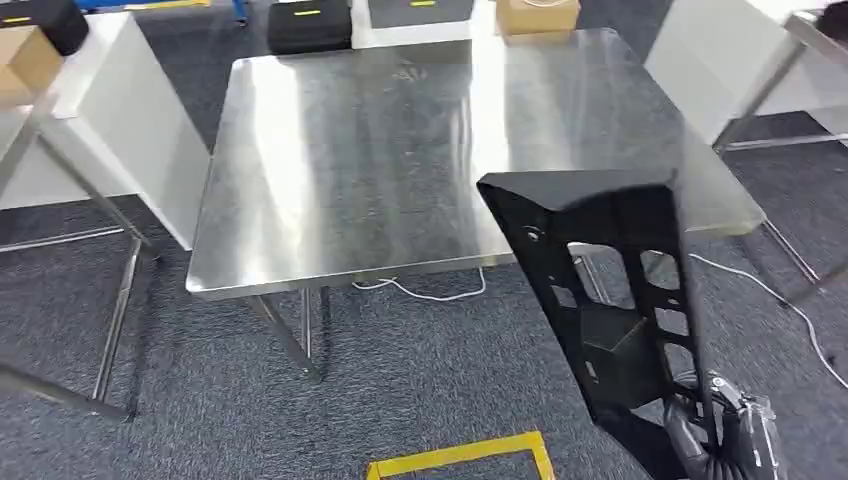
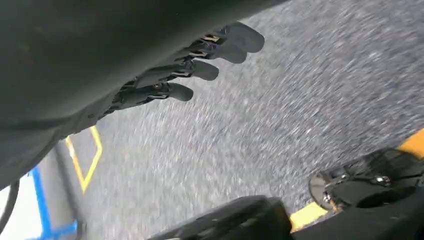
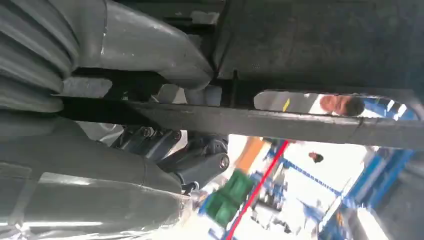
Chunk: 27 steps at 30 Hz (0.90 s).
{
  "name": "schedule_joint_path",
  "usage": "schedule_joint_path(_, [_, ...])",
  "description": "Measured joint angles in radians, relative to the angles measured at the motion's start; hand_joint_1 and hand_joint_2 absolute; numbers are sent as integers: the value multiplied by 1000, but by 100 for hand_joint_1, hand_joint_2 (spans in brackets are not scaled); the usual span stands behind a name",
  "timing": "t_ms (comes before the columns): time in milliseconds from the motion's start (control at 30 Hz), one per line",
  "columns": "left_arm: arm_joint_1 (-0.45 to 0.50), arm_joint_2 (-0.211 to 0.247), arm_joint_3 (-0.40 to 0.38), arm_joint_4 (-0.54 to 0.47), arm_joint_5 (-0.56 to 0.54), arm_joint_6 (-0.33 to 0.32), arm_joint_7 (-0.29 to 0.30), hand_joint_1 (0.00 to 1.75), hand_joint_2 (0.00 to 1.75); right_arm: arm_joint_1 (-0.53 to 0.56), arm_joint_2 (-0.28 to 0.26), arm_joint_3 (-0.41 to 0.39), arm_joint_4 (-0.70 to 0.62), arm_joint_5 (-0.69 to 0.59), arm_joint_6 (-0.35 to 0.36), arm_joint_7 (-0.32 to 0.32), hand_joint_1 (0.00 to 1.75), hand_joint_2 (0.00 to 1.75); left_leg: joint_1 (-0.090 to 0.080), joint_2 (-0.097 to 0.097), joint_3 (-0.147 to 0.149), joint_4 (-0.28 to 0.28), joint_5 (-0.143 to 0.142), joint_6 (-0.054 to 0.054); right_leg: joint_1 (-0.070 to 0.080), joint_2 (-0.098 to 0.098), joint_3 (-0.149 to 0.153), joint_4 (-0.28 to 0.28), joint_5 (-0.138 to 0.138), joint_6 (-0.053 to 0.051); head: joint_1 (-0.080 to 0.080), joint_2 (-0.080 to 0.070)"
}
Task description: Take the parts from the cabinet and place them on the table.
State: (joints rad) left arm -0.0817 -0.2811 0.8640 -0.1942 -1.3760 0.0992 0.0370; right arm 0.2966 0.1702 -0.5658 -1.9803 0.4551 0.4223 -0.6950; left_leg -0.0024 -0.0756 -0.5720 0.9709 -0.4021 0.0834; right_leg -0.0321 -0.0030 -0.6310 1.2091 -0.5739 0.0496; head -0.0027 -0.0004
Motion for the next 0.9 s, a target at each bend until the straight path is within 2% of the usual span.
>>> schedule_joint_path(33, [1, 0, 3, 0, 3, 3, 4, 0, 0, -5, -3, 10, 5, 2, -5, 0, 175, 175, 5, -15, 0, 5, -3, -10, -9, 4, 36, -86, 43, 19, 0, 0])
schedule_joint_path(67, [1, 0, 5, 0, 4, 8, 9, 0, 0, -13, -7, 24, 13, 4, -9, 2, 175, 175, 10, -29, -3, 18, -10, -22, -23, 25, 79, -184, 85, 40, 0, 0])
schedule_joint_path(100, [0, 0, 7, 0, 4, 11, 12, 0, 0, -22, -9, 34, 22, 4, -14, 3, 175, 175, 10, -38, -12, 31, -17, -34, -24, 52, 86, -208, 87, 41, 5, 0])
schedule_joint_path(133, [0, 0, 9, 0, 1, 17, 20, 0, 0, -29, -13, 47, 31, 2, -26, 9, 175, 175, 4, -47, -23, 50, -27, -45, -19, 42, 93, -214, 91, 13, 8, 0])
schedule_joint_path(167, [2, 0, 9, 0, -1, 20, 24, 0, 0, -35, -21, 63, 42, 0, -41, 16, 175, 175, 5, -48, -27, 49, -26, -47, -18, 36, 92, -210, 91, 0, 2, 0])
schedule_joint_path(200, [6, 0, 10, 0, -1, 23, 27, 0, 0, -41, -29, 81, 54, -3, -56, 25, 175, 175, 7, -53, -28, 48, -24, -47, -14, 31, 91, -206, 92, -4, 1, 0])
schedule_joint_path(233, [9, 0, 12, 0, -1, 27, 29, 0, 0, -48, -36, 101, 65, -8, -67, 30, 175, 175, 13, -56, -29, 52, -25, -50, -17, 24, 90, -205, 92, -10, 0, 0])
schedule_joint_path(267, [10, 0, 13, 0, -1, 29, 32, 0, 0, -53, -38, 113, 72, -10, -69, 32, 175, 175, 16, -44, -29, 60, -32, -54, -20, 15, 94, -206, 92, -15, 0, 0])
schedule_joint_path(300, [10, -2, 14, 0, 0, 30, 33, 0, 0, -57, -45, 125, 75, -10, -72, 33, 175, 175, 13, 11, -43, 92, -51, -58, -17, 11, 97, -206, 91, -23, -6, 0])
schedule_joint_path(333, [7, -2, 15, 0, 0, 30, 33, 0, 0, -57, -48, 131, 78, -12, -74, 33, 175, 175, 14, 46, -74, 153, -83, -63, -14, 1, 99, -206, 89, -26, -13, 0])
schedule_joint_path(367, [5, -2, 16, 0, 0, 31, 33, 0, 0, -57, -51, 137, 82, -13, -77, 33, 175, 175, 15, 66, -122, 240, -123, -66, -9, -11, 100, -206, 86, -29, -14, 0])
schedule_joint_path(400, [5, -2, 18, 0, 0, 33, 35, 0, 0, -57, -55, 141, 86, -15, -77, 34, 175, 175, 16, 73, -164, 315, -151, -66, -5, -24, 100, -205, 84, -32, -14, 0])
schedule_joint_path(433, [5, -2, 19, 0, 1, 35, 39, 0, 0, -57, -62, 146, 91, -19, -79, 40, 175, 175, 15, 73, -197, 369, -162, -64, 0, -38, 100, -205, 81, -36, -14, 0])
schedule_joint_path(467, [5, -2, 20, 0, 1, 35, 44, 0, 0, -59, -70, 151, 96, -25, -81, 46, 175, 175, 15, 73, -204, 371, -147, -59, 4, -50, 103, -205, 79, -39, -14, 0])
schedule_joint_path(500, [6, -2, 21, 0, 5, 35, 49, 0, 0, -64, -77, 157, 100, -31, -82, 52, 175, 175, 12, 74, -187, 329, -113, -50, 10, -60, 106, -206, 76, -43, -14, 0])
schedule_joint_path(533, [7, -2, 23, 0, 7, 36, 53, 0, 0, -71, -87, 163, 105, -41, -85, 58, 175, 175, 7, 79, -147, 250, -67, -34, 17, -71, 111, -206, 72, -45, -15, 0])
schedule_joint_path(567, [6, -2, 24, 0, 10, 38, 54, 0, 0, -80, -96, 169, 108, -51, -87, 64, 175, 175, -4, 97, -101, 159, -26, -14, 22, -81, 117, -208, 69, -47, -15, 0])
schedule_joint_path(600, [3, -2, 27, 0, 20, 43, 54, 0, 0, -89, -108, 175, 116, -63, -90, 70, 175, 175, -29, 169, -61, 82, -19, 20, 18, -90, 123, -212, 67, -50, -13, 0])
schedule_joint_path(633, [1, -2, 30, 0, 27, 48, 53, 0, 0, -96, -116, 179, 124, -73, -93, 72, 175, 175, -28, 180, -59, 82, -26, 24, 36, -101, 124, -216, 63, -42, -2, 0])
schedule_joint_path(667, [-2, -3, 34, -1, 34, 55, 52, 0, 0, -102, -129, 182, 132, -81, -97, 75, 175, 175, -37, 169, -59, 75, -26, 24, 25, -113, 126, -218, 62, -41, -8, 0])
schedule_joint_path(733, [-2, -7, 44, 0, 42, 56, 50, 0, 0, -111, -148, 191, 143, -86, -98, 80, 175, 175, -38, 142, -61, 67, -25, 26, 27, -143, 135, -228, 60, -33, -9, 0])
schedule_joint_path(767, [-3, -8, 47, 0, 42, 57, 50, 0, 0, -116, -155, 196, 145, -87, -99, 82, 175, 175, -29, 121, -29, 35, -13, 29, 43, -153, 145, -236, 55, -30, -10, 0])
schedule_joint_path(800, [2, -9, 49, 0, 45, 59, 50, 0, 0, -121, -160, 200, 151, -87, -100, 82, 175, 175, -24, 109, -14, 12, -1, 20, 32, -102, 142, -215, 49, -29, -3, 0])
schedule_joint_path(833, [-1, -9, 52, 0, 45, 60, 50, 0, 0, -124, -168, 201, 155, -91, -100, 81, 175, 175, -19, 98, -7, 2, 8, 25, 30, -49, 119, -164, 26, -33, -8, 0])
schedule_joint_path(867, [-6, -9, 53, 0, 45, 60, 49, 0, 0, -125, -175, 201, 160, -93, -101, 81, 175, 175, -19, 79, -7, 2, 9, 26, 24, -15, 76, -84, -1, -36, -3, 0])
schedule_joint_path(900, [-7, -11, 53, 0, 45, 60, 49, 0, 0, -123, -182, 201, 167, -92, -102, 82, 175, 175, -19, 60, -7, 2, 8, 26, 19, -4, 30, -12, -24, -35, 0, 0])
